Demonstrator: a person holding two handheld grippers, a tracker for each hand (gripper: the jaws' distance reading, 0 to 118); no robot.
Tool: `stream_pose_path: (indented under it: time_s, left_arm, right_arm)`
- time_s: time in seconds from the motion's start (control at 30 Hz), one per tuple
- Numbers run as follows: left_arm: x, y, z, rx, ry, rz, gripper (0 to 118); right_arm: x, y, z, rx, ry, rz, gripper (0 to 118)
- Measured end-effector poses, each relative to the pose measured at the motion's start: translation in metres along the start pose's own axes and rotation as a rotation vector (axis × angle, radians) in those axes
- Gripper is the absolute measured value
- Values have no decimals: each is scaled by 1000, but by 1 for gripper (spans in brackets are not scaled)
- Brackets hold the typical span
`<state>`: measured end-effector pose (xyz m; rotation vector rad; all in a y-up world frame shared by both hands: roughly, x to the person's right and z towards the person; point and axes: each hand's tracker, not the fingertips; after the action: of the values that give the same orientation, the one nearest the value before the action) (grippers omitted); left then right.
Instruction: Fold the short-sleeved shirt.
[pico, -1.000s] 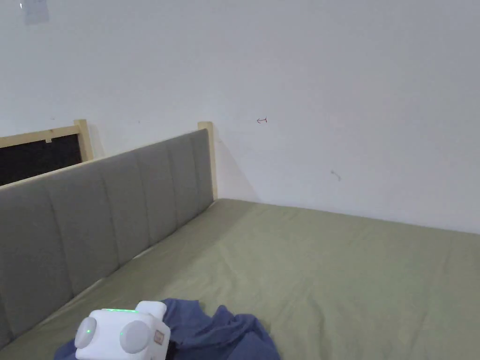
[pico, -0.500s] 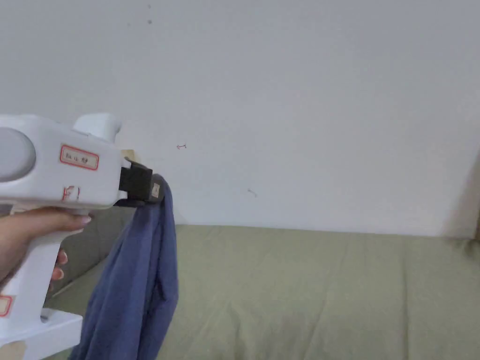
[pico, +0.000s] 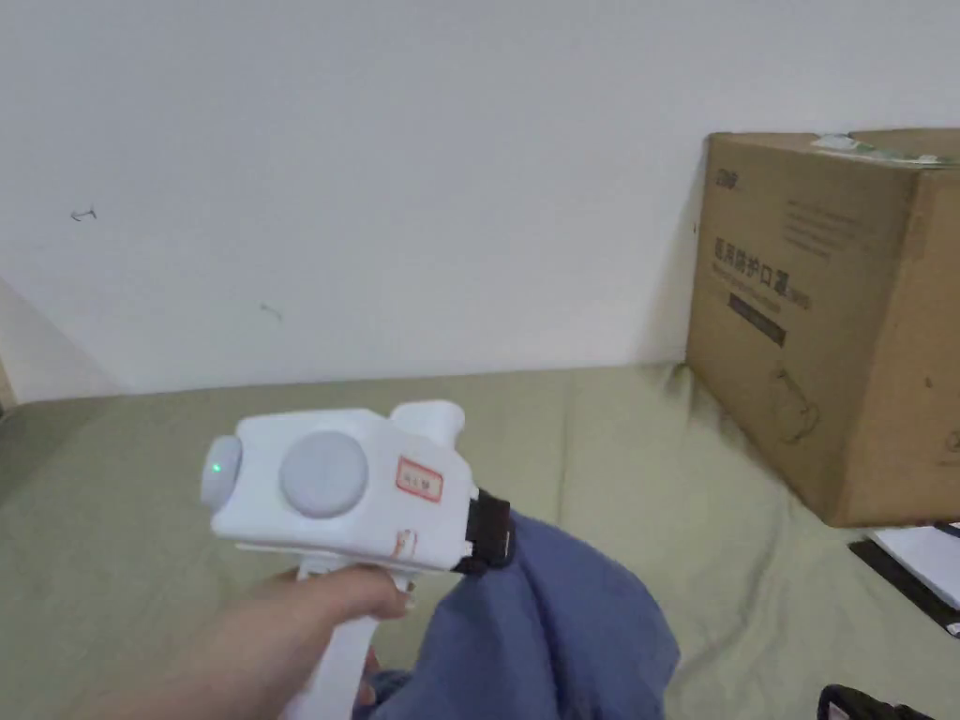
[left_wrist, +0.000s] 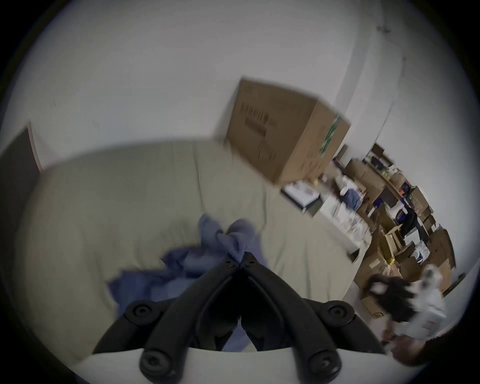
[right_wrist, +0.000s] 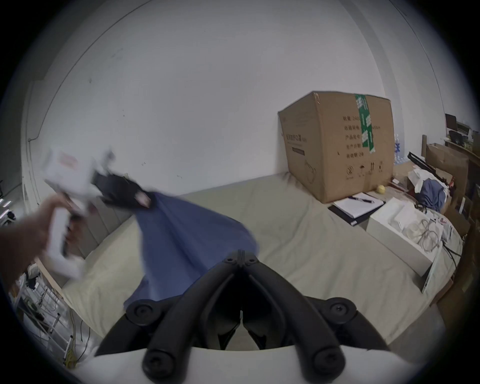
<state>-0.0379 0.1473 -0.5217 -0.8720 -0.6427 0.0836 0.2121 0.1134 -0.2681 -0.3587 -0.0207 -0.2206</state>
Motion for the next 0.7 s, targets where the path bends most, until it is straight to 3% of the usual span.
stream_pose_path:
  time_s: [0.13, 0.17, 0.2, 0.27, 0.3, 0.5, 0.63, 0.67, 0.7]
  left_arm:
    - [-26, -68, -106, -191, 29, 140, 0]
    - [-35, -81, -119, -246, 6, 209, 11]
    - [-40, -90, -124, -273, -6, 260, 36]
    - [-47, -103, -115, -242, 21, 293, 106]
    - [-48, -102, -108, -220, 25, 273, 117]
    - [-48, -79, 12, 98, 61, 135, 117]
    - [-26, -131, 120, 406, 99, 1, 112]
    - [-21, -148, 139, 491, 133, -42, 93]
    - [-13, -168, 157, 566, 194, -86, 64]
  right_arm:
    - [13, -18, -9, -66, -4, -15, 0]
    - [16, -23, -13, -88, 1, -11, 0]
    - [18, -27, -16, -108, -6, -7, 0]
    - [21, -35, -21, -149, -21, -9, 0]
    - [22, -38, -22, -157, -23, -16, 0]
    - [9, -28, -13, -142, -19, -40, 0]
    - [-8, -16, 6, -24, 23, -35, 0]
    - [-13, -16, 10, 8, 26, -26, 0]
    - [-19, -16, 15, 51, 26, -10, 0]
